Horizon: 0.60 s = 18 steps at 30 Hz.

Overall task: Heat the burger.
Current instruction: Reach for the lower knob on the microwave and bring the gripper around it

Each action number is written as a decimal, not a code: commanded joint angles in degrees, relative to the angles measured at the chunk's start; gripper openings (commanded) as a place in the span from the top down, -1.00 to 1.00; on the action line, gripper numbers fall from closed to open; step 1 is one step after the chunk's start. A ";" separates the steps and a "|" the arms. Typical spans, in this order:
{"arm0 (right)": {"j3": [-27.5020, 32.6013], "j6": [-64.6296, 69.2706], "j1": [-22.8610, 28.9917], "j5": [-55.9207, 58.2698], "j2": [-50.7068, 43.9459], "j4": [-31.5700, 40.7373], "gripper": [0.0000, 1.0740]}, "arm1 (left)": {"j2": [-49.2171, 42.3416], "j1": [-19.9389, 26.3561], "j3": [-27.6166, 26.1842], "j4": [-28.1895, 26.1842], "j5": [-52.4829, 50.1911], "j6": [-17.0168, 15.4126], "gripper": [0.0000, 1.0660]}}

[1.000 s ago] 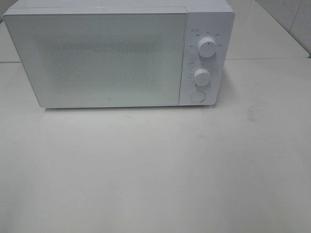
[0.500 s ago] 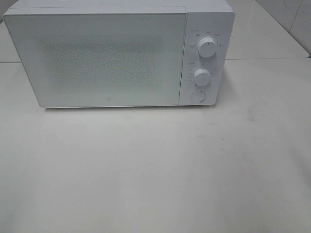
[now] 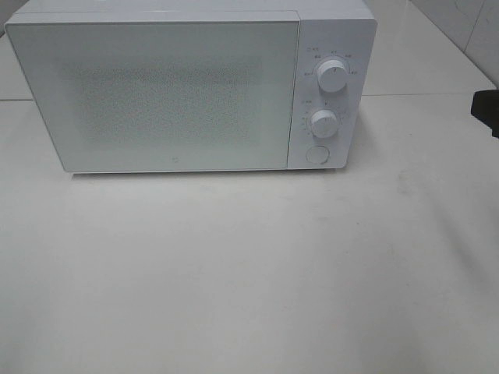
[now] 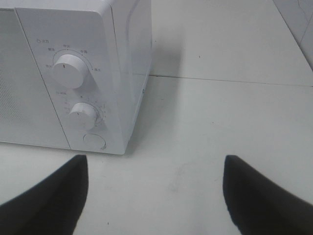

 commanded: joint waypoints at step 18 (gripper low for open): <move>0.06 -5.21 -0.29 -27.39 21.14 2.81 -0.37 | -1.38 -0.23 0.23 -0.23 -0.11 0.00 -0.63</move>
